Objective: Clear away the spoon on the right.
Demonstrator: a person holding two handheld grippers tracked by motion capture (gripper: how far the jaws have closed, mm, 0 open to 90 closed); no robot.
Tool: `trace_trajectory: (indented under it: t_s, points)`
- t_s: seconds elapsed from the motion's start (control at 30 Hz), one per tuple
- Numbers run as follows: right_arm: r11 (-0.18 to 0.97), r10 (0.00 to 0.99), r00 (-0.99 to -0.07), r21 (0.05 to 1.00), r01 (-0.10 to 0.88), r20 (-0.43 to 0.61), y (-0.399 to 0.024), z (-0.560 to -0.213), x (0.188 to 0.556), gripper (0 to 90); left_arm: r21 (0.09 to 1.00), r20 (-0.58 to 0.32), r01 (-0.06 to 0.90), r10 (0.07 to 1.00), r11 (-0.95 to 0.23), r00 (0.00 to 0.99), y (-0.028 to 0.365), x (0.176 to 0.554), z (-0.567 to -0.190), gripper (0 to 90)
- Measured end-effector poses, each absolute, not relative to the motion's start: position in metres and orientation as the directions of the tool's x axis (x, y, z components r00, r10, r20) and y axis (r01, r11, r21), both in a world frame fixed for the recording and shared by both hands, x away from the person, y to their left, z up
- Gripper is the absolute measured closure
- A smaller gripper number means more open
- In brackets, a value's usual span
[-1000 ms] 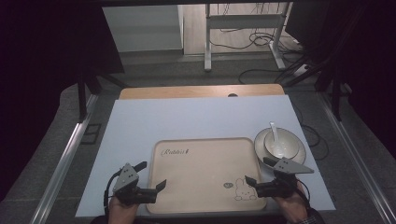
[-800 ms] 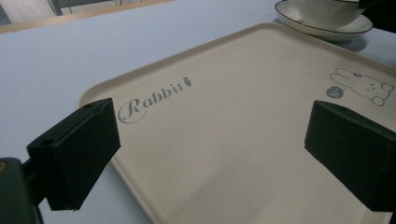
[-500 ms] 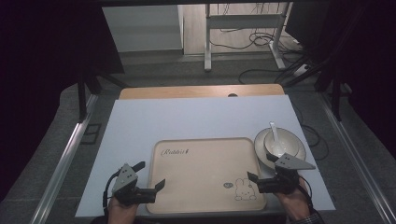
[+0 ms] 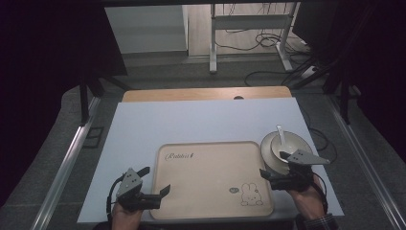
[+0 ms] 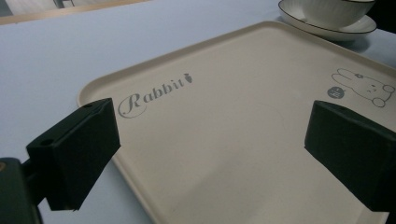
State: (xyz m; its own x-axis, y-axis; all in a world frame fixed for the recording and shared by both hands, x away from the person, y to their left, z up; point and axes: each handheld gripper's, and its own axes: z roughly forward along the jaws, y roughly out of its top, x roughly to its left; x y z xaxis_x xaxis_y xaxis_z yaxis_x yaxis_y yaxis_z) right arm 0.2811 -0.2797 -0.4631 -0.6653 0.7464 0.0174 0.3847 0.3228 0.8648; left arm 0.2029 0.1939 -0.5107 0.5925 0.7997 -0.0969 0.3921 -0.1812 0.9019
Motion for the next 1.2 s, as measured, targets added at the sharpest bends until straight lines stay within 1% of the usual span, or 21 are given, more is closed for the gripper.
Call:
trace_trajectory:
  t_s: [0.17,0.47,0.6,0.77,0.93,0.97,1.0,1.07,1.1,1.13,1.2]
  points:
    - [0.303,0.765,-0.643,0.868,0.393,0.024,-0.287,-0.458,0.288,0.0,0.904,-0.107,0.394,0.808,-0.162,0.579,0.197,0.203,-0.51,2.9]
    - [0.261,0.804,-0.593,0.869,0.421,0.046,-0.294,-0.449,0.299,0.0,0.902,-0.099,0.395,0.809,-0.172,0.58,0.196,0.203,-0.511,2.8]
    - [0.288,0.824,-0.566,0.86,0.421,0.001,-0.296,-0.446,0.308,0.0,0.903,-0.101,0.396,0.811,-0.168,0.576,0.197,0.203,-0.511,2.8]
    - [0.29,0.849,-0.529,0.844,0.451,-0.009,-0.303,-0.448,0.318,6.8,0.904,-0.099,0.394,0.812,-0.168,0.574,0.197,0.203,-0.511,2.7]
    - [0.314,0.855,-0.517,0.828,0.464,-0.034,-0.306,-0.448,0.325,10.4,0.903,-0.098,0.395,0.812,-0.171,0.575,0.197,0.203,-0.511,2.7]
    - [0.319,0.857,-0.514,0.826,0.465,-0.041,-0.307,-0.448,0.327,11.8,0.903,-0.098,0.395,0.813,-0.171,0.575,0.197,0.203,-0.511,2.7]
    - [0.322,0.861,-0.507,0.823,0.468,-0.048,-0.308,-0.447,0.331,15.1,0.903,-0.097,0.395,0.813,-0.17,0.574,0.197,0.203,-0.511,2.6]
    - [0.324,0.862,-0.504,0.82,0.472,-0.05,-0.308,-0.447,0.333,16.2,0.903,-0.097,0.395,0.814,-0.17,0.573,0.198,0.203,-0.51,2.6]
    - [0.327,0.867,-0.495,0.816,0.477,-0.058,-0.308,-0.446,0.337,19.4,0.903,-0.098,0.395,0.814,-0.169,0.572,0.198,0.203,-0.51,2.6]
    - [0.327,0.867,-0.495,0.816,0.477,-0.058,-0.308,-0.446,0.337,19.4,0.903,-0.099,0.395,0.814,-0.168,0.573,0.198,0.203,-0.51,2.6]
    - [0.341,0.871,-0.485,0.807,0.483,-0.078,-0.307,-0.446,0.343,24.6,0.903,-0.098,0.395,0.813,-0.169,0.573,0.198,0.203,-0.511,2.6]
